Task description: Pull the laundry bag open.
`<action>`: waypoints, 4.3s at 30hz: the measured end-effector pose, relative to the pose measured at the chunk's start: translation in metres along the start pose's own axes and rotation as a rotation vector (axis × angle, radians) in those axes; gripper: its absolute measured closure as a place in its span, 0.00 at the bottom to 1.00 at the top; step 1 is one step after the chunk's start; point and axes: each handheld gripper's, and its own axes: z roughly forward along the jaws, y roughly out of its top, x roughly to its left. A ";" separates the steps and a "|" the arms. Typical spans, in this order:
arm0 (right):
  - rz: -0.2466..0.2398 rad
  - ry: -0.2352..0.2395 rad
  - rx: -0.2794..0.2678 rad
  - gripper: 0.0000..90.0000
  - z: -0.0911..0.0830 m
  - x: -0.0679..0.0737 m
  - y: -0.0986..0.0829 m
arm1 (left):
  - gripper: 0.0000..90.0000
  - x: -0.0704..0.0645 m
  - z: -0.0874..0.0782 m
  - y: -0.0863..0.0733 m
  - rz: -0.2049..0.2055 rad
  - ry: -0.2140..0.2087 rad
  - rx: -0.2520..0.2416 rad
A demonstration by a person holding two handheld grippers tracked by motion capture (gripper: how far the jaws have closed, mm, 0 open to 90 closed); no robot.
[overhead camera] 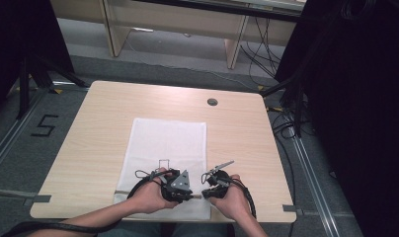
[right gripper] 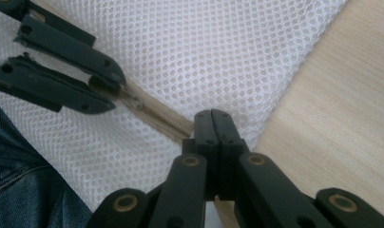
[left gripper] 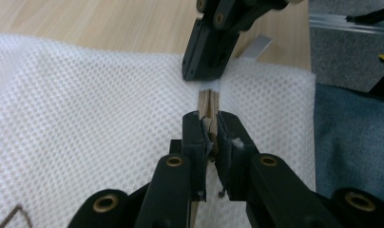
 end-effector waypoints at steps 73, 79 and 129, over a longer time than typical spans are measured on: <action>-0.025 -0.011 -0.023 1.00 0.001 -0.001 -0.001 | 0.91 0.004 -0.035 -0.022 -0.008 0.015 -0.017; -0.026 -0.012 -0.023 1.00 0.001 -0.001 0.000 | 0.91 0.005 -0.039 -0.027 -0.026 0.012 -0.014; -0.007 -0.018 -0.015 1.00 0.000 -0.001 -0.001 | 0.91 0.010 -0.066 -0.048 -0.067 0.032 -0.026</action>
